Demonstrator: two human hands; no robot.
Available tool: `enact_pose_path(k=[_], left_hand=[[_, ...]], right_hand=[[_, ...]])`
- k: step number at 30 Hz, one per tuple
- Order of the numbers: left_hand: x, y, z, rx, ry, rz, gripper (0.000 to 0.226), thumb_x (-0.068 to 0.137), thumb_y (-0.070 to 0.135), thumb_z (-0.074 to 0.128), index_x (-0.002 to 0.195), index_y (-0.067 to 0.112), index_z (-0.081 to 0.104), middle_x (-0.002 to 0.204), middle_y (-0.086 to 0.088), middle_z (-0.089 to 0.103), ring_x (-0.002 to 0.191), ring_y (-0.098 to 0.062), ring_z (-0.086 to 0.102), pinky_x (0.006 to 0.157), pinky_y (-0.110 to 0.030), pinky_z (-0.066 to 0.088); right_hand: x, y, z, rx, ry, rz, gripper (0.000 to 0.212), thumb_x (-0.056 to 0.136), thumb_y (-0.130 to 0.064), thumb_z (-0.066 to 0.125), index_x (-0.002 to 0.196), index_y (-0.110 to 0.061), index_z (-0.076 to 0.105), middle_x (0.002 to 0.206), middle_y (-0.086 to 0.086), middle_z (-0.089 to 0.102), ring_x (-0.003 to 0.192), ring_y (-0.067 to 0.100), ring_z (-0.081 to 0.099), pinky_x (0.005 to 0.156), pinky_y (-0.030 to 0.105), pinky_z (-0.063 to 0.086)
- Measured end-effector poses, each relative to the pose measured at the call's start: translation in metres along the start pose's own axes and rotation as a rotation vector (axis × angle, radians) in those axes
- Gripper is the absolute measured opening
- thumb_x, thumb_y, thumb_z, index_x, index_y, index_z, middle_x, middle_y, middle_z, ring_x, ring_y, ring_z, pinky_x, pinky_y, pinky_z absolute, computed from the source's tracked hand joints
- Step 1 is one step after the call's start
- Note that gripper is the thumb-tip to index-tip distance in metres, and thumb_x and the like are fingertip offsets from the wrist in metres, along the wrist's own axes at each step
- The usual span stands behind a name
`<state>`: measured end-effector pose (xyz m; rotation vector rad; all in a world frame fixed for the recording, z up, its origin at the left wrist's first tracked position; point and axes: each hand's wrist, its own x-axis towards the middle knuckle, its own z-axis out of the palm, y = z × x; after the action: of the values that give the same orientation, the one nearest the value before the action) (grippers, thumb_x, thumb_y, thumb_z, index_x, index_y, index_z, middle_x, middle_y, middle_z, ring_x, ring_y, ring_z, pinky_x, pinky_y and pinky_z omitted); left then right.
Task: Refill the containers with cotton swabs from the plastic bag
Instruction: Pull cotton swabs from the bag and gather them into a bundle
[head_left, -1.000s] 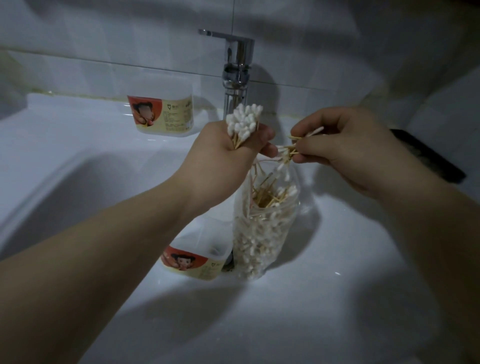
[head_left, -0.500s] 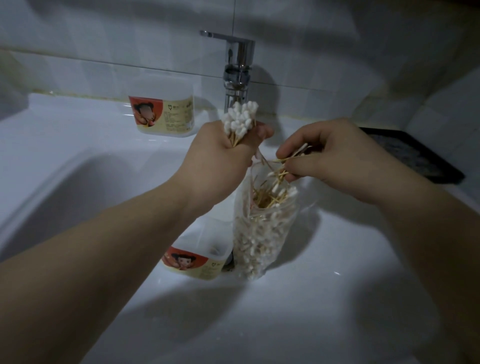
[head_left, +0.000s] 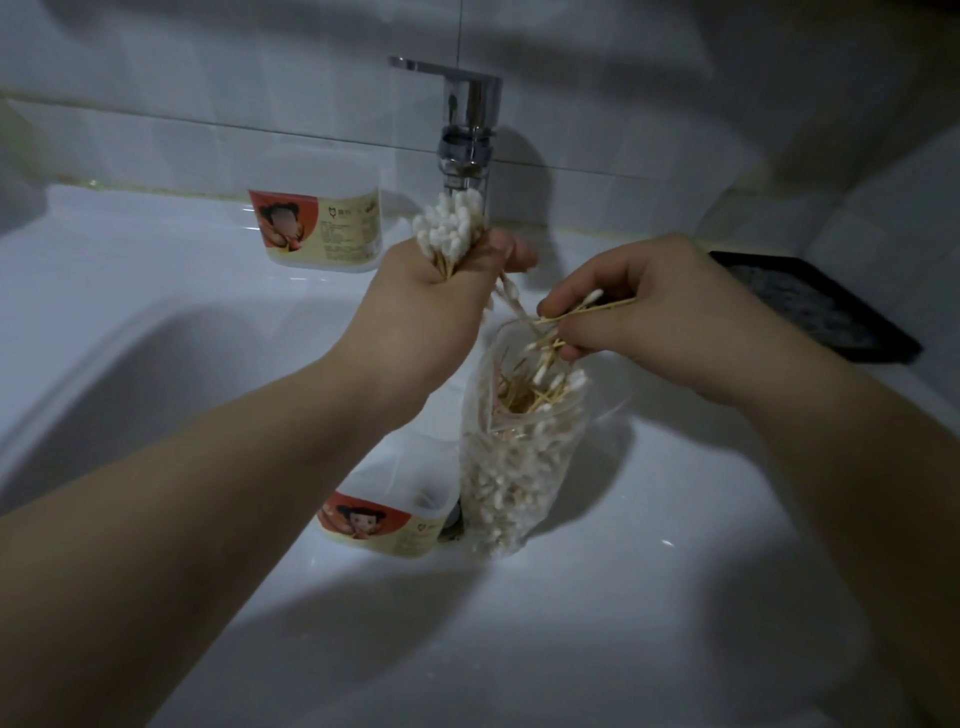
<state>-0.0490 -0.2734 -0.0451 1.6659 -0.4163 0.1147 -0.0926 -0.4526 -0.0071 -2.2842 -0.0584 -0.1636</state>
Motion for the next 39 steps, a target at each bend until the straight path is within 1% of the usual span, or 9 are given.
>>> enact_pose_path(k=[3,6,8,11,19,26,32,35,39], left_hand=[[0.0,0.0,0.0,-0.025,0.0,-0.027,0.03,0.108,0.028,0.046,0.095,0.028,0.073,0.105,0.012,0.077,0.103,-0.005,0.068,0.085,-0.023,0.056],[0.0,-0.002,0.004,-0.134,-0.004,-0.029,0.039,0.108,0.027,0.049,0.081,0.03,0.076,0.101,0.001,0.078,0.107,-0.032,0.069,0.096,-0.05,0.056],[-0.001,-0.002,0.007,-0.256,-0.006,-0.058,0.036,0.108,0.022,0.049,0.081,0.024,0.073,0.095,-0.005,0.078,0.102,-0.038,0.07,0.094,-0.051,0.058],[-0.002,-0.003,0.01,-0.421,-0.016,-0.137,0.026,0.108,0.017,0.047,0.091,0.014,0.066,0.088,-0.006,0.074,0.091,-0.025,0.071,0.085,-0.037,0.06],[-0.002,-0.001,0.012,-0.716,0.002,-0.279,0.014,0.108,0.016,0.046,0.11,0.01,0.059,0.071,-0.001,0.064,0.085,-0.02,0.069,0.089,-0.037,0.059],[0.002,-0.001,0.012,-0.775,0.183,-0.324,0.015,0.106,0.013,0.052,0.114,0.011,0.064,0.064,0.0,0.049,0.059,-0.011,0.057,0.081,-0.032,0.061],[0.01,-0.003,0.004,-0.544,0.259,-0.315,0.012,0.101,0.022,0.06,0.106,0.011,0.063,0.057,0.005,0.042,0.051,-0.01,0.044,0.059,-0.025,0.051],[0.008,-0.004,0.001,-0.305,0.167,-0.19,0.023,0.101,0.035,0.062,0.099,0.013,0.059,0.061,0.0,0.042,0.055,-0.015,0.044,0.059,-0.028,0.049],[-0.001,-0.002,-0.002,-0.06,-0.043,-0.025,0.025,0.095,0.034,0.071,0.085,0.014,0.06,0.071,-0.006,0.05,0.064,-0.017,0.05,0.063,-0.035,0.048]], right_hand=[[0.0,0.0,0.001,-0.013,-0.008,0.006,0.022,0.082,-0.001,0.075,0.089,-0.022,0.079,0.07,0.002,0.077,0.072,0.011,0.076,0.085,0.03,0.058],[0.0,0.0,0.001,-0.028,-0.014,-0.002,0.023,0.082,-0.002,0.076,0.087,-0.024,0.079,0.07,0.0,0.077,0.074,0.013,0.076,0.088,0.035,0.058],[-0.001,0.0,0.001,-0.033,-0.026,-0.008,0.022,0.082,-0.003,0.076,0.086,-0.025,0.079,0.069,-0.001,0.077,0.076,0.015,0.076,0.088,0.037,0.059],[-0.001,0.0,0.001,-0.063,-0.058,-0.026,0.022,0.082,-0.004,0.077,0.086,-0.027,0.079,0.07,-0.005,0.077,0.075,0.012,0.076,0.087,0.037,0.058],[0.0,0.003,0.01,-0.189,-0.145,-0.114,0.028,0.081,-0.01,0.074,0.081,-0.037,0.08,0.08,-0.011,0.076,0.076,0.009,0.073,0.082,0.041,0.061],[0.0,0.004,0.011,-0.216,-0.198,-0.134,0.021,0.087,-0.014,0.075,0.087,-0.033,0.082,0.077,-0.02,0.075,0.071,-0.004,0.069,0.065,0.011,0.051],[0.0,0.002,0.009,-0.149,-0.174,-0.127,0.022,0.087,-0.011,0.075,0.087,-0.031,0.082,0.075,-0.009,0.077,0.074,0.006,0.074,0.075,0.024,0.059],[0.0,0.0,0.002,-0.04,-0.084,-0.119,0.023,0.087,-0.008,0.076,0.086,-0.031,0.08,0.07,-0.007,0.077,0.07,0.009,0.073,0.067,0.021,0.052],[0.0,0.0,-0.007,0.156,-0.008,-0.098,0.023,0.085,-0.001,0.075,0.086,-0.024,0.08,0.082,0.004,0.079,0.074,0.012,0.076,0.073,0.017,0.055]])
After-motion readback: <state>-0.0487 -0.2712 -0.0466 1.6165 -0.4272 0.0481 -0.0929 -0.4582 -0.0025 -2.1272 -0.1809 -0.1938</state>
